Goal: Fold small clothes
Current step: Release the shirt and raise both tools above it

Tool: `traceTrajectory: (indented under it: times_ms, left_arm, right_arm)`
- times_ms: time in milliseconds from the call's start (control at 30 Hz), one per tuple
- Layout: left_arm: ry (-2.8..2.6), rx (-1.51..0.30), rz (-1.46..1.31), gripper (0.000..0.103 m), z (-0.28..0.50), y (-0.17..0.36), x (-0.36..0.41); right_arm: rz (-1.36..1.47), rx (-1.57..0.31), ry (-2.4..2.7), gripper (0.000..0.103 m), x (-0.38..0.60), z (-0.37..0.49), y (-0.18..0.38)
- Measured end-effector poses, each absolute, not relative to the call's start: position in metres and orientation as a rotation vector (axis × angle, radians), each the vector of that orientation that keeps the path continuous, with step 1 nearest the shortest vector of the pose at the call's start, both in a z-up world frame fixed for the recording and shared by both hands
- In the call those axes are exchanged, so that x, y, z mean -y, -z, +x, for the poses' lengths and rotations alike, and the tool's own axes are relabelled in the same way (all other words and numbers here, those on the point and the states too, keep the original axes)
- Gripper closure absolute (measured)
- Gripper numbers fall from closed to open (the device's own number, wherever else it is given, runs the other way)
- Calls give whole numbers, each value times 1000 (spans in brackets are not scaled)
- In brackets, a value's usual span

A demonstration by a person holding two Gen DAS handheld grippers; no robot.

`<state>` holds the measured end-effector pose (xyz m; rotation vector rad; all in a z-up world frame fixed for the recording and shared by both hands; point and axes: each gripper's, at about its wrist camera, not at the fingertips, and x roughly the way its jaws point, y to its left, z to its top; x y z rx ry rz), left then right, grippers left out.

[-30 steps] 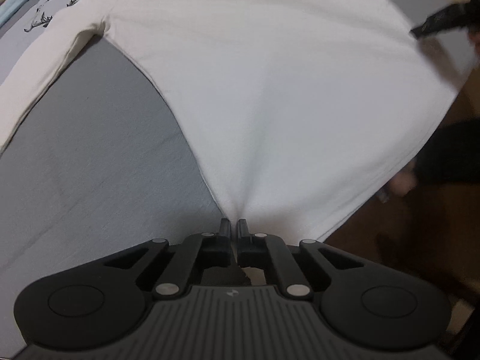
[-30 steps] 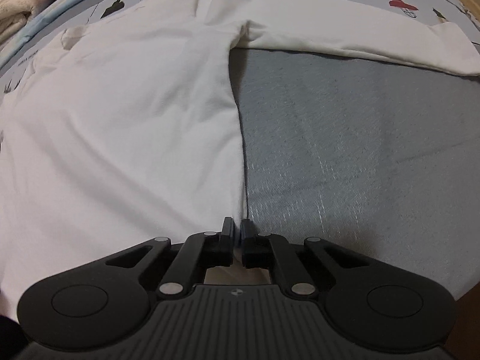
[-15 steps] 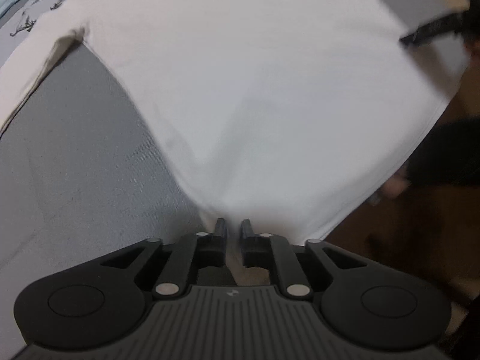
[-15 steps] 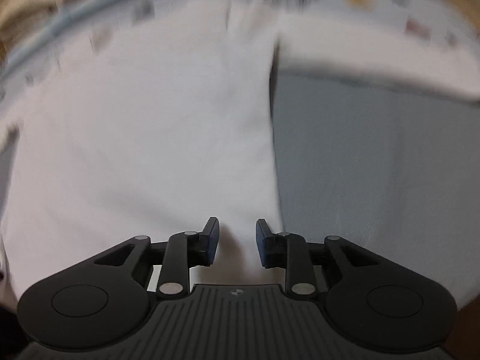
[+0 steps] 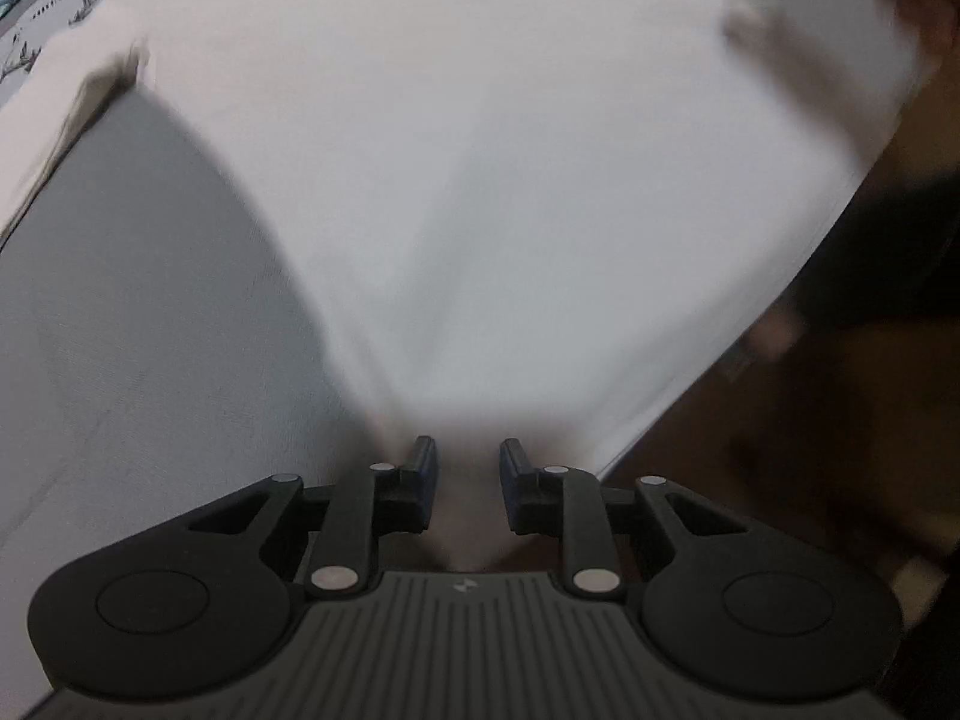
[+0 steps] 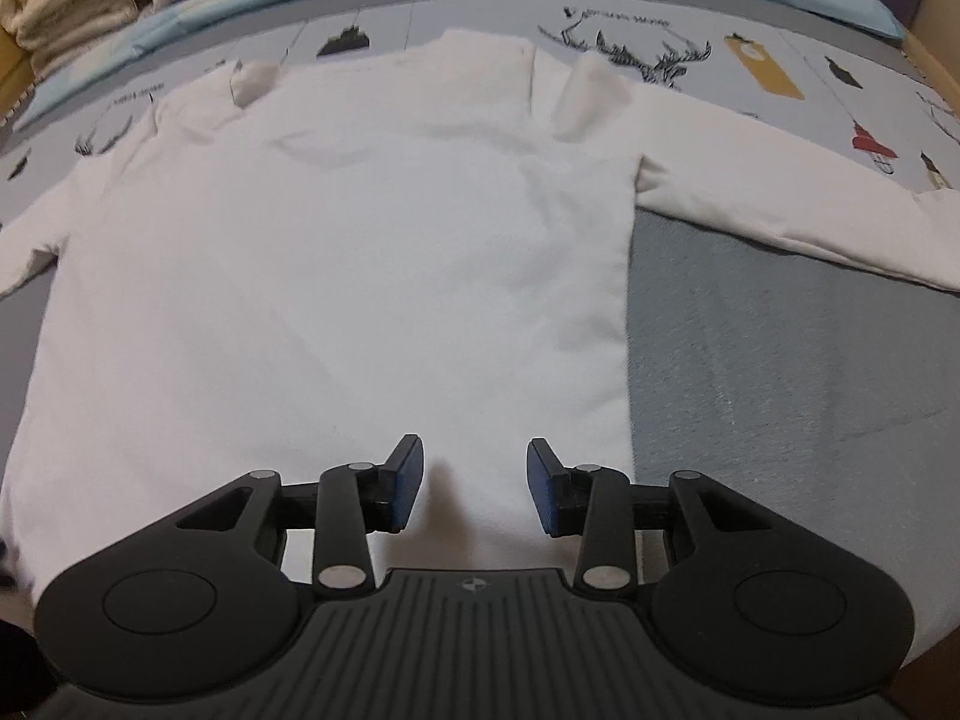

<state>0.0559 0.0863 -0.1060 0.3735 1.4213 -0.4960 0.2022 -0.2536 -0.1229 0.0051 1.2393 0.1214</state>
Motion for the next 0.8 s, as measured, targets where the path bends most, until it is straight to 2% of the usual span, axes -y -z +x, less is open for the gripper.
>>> traceTrajectory:
  times_ms: [233,333,467,633,767,800]
  left_arm:
    - [386,-1319,241,80,65,69,-107]
    - [277,-1173,142,75,85,44,-113]
    - [45,-947,10,73,113,-1,-130]
    - [-131,-770,-68,57,138,-49,-146]
    - [-173,-719,-118,53,176,-93,-166]
    - [-174,-691,-116,46,186,-103,-172]
  right_arm:
    - [20,-1184,-116,63,231,208,106]
    - [50,-1131,-137,63,220,213,94]
    - [84,-1016,-172,63,203,218,72]
    - [81,-875,-174,59,186,225,54]
    - [146,-804,-191,59,181,233,44]
    - [158,-779,-199,59,180,234,41]
